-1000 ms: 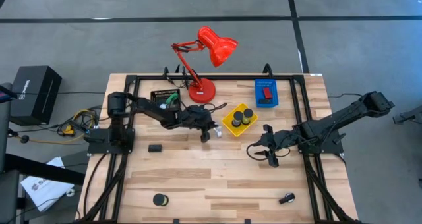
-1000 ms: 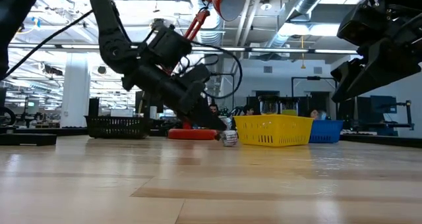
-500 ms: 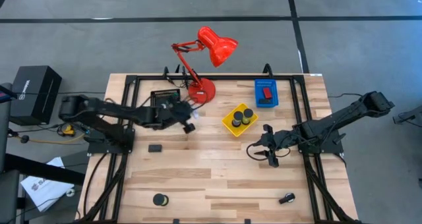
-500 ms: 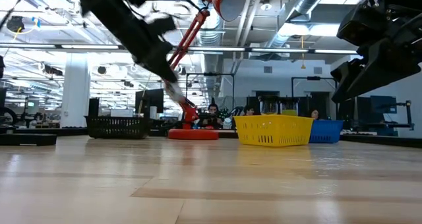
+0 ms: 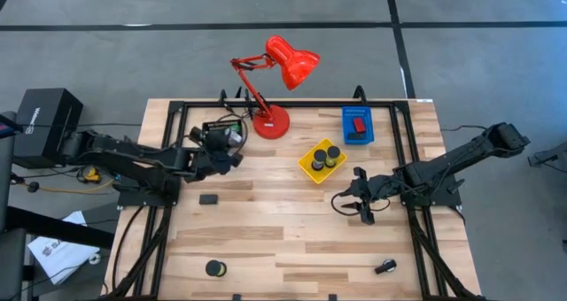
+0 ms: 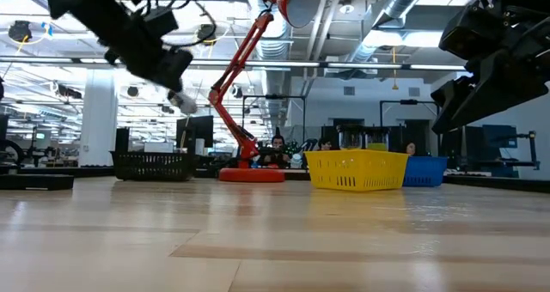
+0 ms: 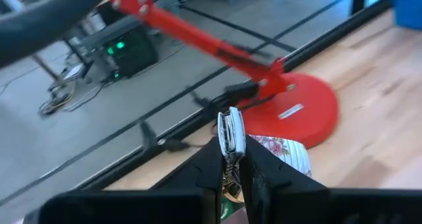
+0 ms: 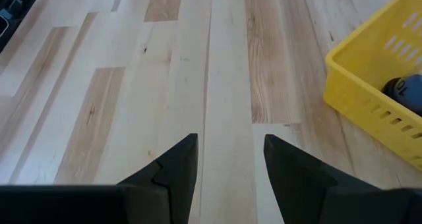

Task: Pick & Place Office items
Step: Put the white wrist watch into the black bin

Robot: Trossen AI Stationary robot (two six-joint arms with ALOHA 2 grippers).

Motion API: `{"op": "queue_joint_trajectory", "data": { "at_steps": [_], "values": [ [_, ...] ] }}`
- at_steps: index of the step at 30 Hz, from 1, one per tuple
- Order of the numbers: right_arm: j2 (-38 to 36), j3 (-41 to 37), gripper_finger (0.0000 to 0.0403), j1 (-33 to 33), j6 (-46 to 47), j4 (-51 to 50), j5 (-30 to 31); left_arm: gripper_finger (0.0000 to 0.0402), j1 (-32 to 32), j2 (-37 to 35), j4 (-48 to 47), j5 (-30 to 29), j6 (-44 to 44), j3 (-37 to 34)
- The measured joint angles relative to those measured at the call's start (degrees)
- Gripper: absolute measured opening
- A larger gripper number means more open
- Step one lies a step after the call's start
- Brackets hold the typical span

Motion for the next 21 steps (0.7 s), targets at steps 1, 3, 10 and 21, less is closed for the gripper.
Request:
{"op": "queue_joint_trajectory", "data": {
  "at_steps": [1,3,10,21],
  "values": [
    [0.0,0.0,0.0166,0.0,0.0,0.0,0.0,0.0025,0.7,-0.4,0.1,-0.1,-1.2,-1.2],
    [0.0,0.0,0.0166,0.0,0.0,0.0,0.0,0.0025,2.5,-0.7,0.2,-0.2,-3.7,-3.5],
    [0.0,0.0,0.0166,0.0,0.0,0.0,0.0,0.0034,9.7,-1.0,0.4,-0.1,-13.1,-9.9],
    [0.0,0.0,0.0166,0.0,0.0,0.0,0.0,0.0031,16.9,-1.0,1.8,8.8,-16.1,-15.5]
  ]
}}
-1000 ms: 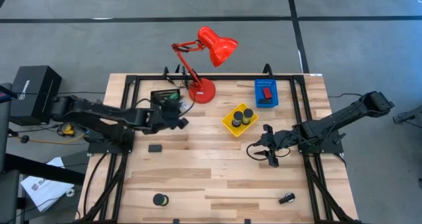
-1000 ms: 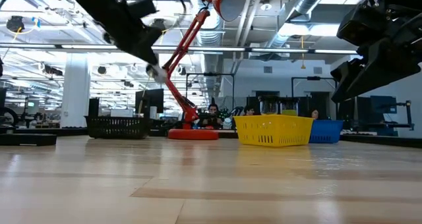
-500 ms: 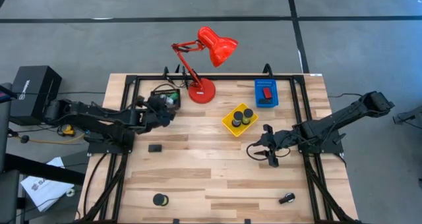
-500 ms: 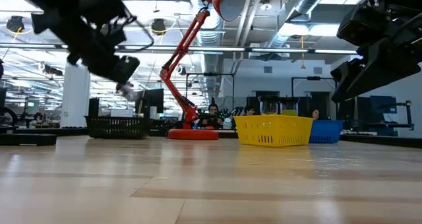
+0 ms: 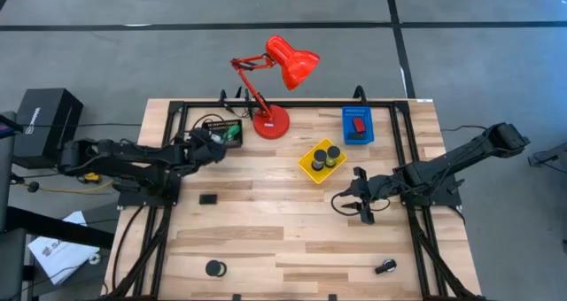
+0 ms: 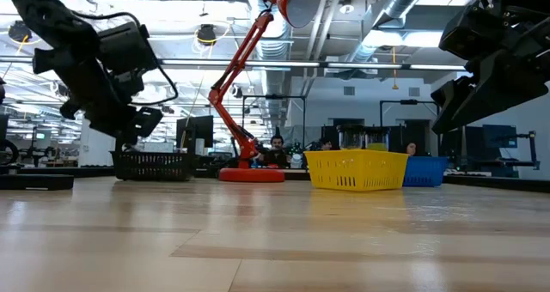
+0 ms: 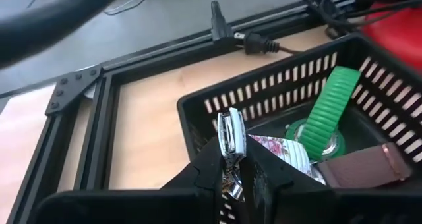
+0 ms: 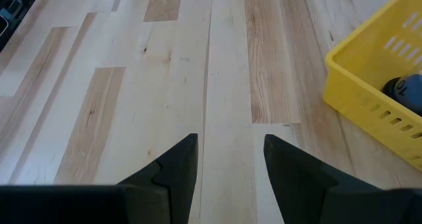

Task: Pick & Place Office items
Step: Put the white wrist watch into the black bin

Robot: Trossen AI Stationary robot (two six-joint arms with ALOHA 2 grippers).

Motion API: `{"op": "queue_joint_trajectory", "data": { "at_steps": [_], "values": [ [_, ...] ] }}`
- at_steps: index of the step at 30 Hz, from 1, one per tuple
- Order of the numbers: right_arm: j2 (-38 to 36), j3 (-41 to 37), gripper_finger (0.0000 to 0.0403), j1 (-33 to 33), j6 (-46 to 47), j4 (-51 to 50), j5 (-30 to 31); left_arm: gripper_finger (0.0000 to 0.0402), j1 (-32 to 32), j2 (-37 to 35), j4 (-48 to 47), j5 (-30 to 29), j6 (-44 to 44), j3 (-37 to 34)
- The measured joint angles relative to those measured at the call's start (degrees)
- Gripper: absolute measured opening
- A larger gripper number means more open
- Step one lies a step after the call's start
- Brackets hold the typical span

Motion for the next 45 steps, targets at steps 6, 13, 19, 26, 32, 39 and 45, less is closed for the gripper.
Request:
{"op": "queue_joint_trajectory", "data": {
  "at_steps": [6,13,19,26,32,39,45],
  "values": [
    [0.0,0.0,0.0166,0.0,0.0,0.0,0.0,0.0051,0.9,0.0,0.9,0.3,0.0,-0.2],
    [0.0,0.0,0.0166,0.0,0.0,0.0,0.0,0.0077,0.9,0.0,1.4,2.1,0.1,-0.2],
    [0.0,0.0,0.0166,0.0,0.0,0.0,0.0,0.0098,0.9,0.0,1.8,4.1,0.1,-0.2],
    [0.0,0.0,0.0166,0.0,-0.1,0.0,0.0,0.0146,0.9,0.0,2.7,7.0,0.1,-0.2],
    [0.0,0.0,0.0166,0.0,-3.4,0.0,0.0,0.0174,0.9,0.0,5.2,8.7,0.4,-0.1],
    [0.0,0.0,0.0166,0.0,-4.5,0.0,0.0,0.0171,-0.1,0.0,8.9,10.2,3.1,-0.1],
    [0.0,0.0,0.0166,0.0,-4.6,0.0,0.0,0.0161,-1.6,0.0,17.8,12.6,9.3,-0.1]
  ]
}}
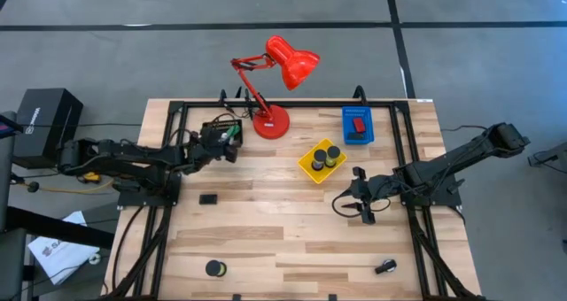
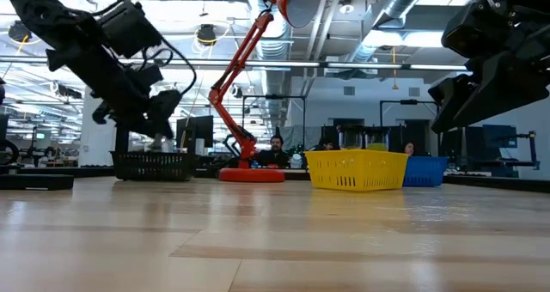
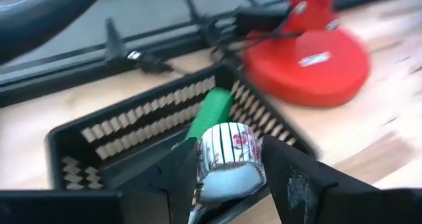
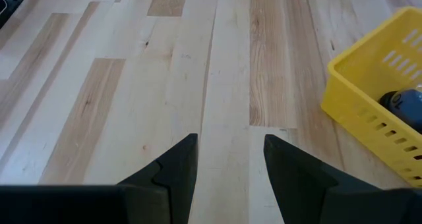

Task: Pick & Place Office items
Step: Put the white wrist watch into the black bin, then put the light green hourglass into the yellow bin

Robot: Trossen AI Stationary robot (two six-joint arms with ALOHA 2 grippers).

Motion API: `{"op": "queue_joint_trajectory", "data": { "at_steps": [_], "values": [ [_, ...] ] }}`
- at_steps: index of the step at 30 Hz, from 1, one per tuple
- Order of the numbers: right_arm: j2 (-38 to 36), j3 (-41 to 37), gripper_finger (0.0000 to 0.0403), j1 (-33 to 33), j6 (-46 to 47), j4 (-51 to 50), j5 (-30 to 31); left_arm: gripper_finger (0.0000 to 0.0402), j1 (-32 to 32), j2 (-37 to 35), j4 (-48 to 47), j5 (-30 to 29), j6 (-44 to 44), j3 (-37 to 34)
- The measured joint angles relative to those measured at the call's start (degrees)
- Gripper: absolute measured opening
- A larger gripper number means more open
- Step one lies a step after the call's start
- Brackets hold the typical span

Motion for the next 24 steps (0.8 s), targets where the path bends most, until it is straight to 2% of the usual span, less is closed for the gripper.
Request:
{"op": "queue_joint_trajectory", "data": {
  "at_steps": [3,14,24],
  "values": [
    [0.0,0.0,0.0166,0.0,0.0,0.0,0.0,0.0158,-0.2,0.0,3.0,0.0,0.3,0.0],
    [0.0,0.0,0.0166,0.0,0.0,0.0,0.0,0.0144,0.2,0.0,2.5,-2.2,0.3,0.0],
    [0.0,0.0,0.0166,0.0,-1.2,0.0,0.4,0.0170,0.2,0.0,2.7,1.5,-0.2,0.0]
  ]
}}
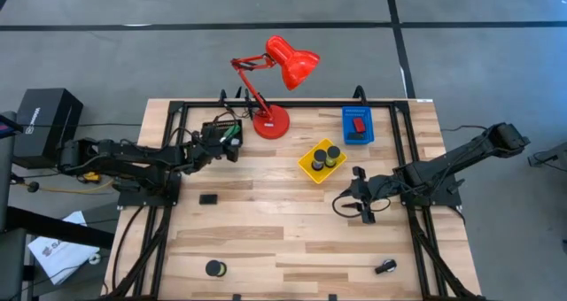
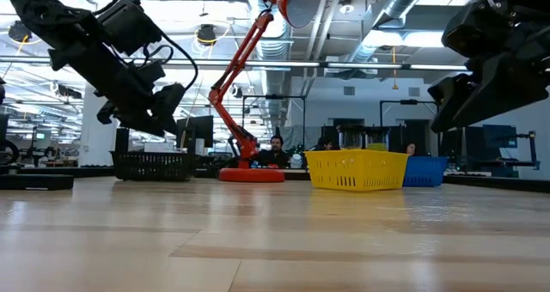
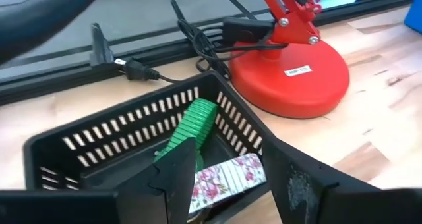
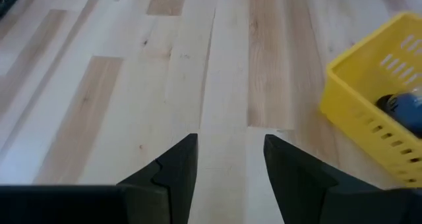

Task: Pick & Place Office items
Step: Put the light green hourglass into the yellow bin

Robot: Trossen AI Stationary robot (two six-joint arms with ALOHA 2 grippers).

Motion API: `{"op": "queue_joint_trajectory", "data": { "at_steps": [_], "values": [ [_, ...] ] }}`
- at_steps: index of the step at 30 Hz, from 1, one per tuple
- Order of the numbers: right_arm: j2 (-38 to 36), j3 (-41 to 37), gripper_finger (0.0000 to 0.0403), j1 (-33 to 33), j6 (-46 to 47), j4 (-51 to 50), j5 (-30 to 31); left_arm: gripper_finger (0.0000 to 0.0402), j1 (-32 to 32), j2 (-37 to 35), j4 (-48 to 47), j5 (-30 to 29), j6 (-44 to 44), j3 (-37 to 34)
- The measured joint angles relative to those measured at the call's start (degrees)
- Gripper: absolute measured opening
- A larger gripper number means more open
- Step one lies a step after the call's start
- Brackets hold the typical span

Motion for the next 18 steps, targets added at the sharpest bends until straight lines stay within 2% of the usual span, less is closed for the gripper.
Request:
{"op": "queue_joint_trajectory", "data": {
  "at_steps": [4,10,14,18],
  "values": [
    [0.0,0.0,0.0166,0.0,-5.2,0.2,5.5,0.0167,0.0,-0.1,1.6,3.5,-0.1,0.0],
    [0.0,0.0,0.0166,-0.1,-7.7,3.2,17.2,0.0148,0.0,-0.5,14.2,15.6,1.7,-0.1],
    [0.0,0.0,0.0166,-1.8,-7.8,5.9,17.9,0.0135,-0.4,-0.5,22.0,22.8,1.8,0.0],
    [0.0,0.0,0.0166,-4.7,-7.8,8.2,17.6,0.0124,-2.1,-0.5,25.4,25.5,1.8,0.0]
  ]
}}
